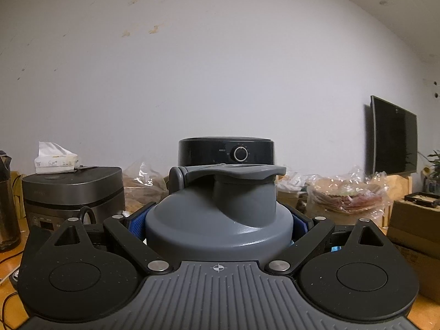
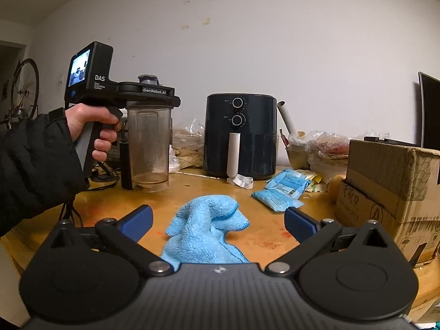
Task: Clean container
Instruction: 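Carry the raised shaker bottle with the left tool toward the right tool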
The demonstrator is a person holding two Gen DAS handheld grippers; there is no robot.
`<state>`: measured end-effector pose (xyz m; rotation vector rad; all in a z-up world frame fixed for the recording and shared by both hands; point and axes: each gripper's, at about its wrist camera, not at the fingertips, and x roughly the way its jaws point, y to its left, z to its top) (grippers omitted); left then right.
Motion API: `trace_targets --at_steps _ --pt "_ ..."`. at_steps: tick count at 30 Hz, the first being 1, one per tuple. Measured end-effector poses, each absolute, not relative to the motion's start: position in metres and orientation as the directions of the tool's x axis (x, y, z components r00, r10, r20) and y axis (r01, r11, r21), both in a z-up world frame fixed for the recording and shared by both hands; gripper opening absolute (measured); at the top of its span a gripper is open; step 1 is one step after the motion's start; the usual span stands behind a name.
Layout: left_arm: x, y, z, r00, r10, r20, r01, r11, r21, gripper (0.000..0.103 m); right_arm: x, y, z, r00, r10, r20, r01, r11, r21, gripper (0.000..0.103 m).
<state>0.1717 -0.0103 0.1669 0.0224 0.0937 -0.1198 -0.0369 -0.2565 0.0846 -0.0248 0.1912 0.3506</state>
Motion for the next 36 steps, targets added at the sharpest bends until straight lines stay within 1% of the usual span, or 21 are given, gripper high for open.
trace_targets --at_steps 7,21,36 --pt "0.160 -0.013 0.168 0.988 -0.119 -0.103 0.122 0.992 0.025 0.095 -0.035 -0.259 0.083 0.914 0.356 -0.195 -0.358 0.933 0.028 0.103" --pt "0.137 -0.015 0.168 0.985 -0.132 -0.110 0.135 0.991 0.022 0.095 -0.018 -0.270 0.080 0.907 0.351 -0.234 -0.343 0.936 0.074 0.103" --pt "0.110 -0.017 0.163 0.980 -0.154 -0.130 0.156 0.988 0.008 0.095 -0.002 -0.274 0.077 0.889 0.395 -0.232 -0.386 0.919 0.085 0.103"
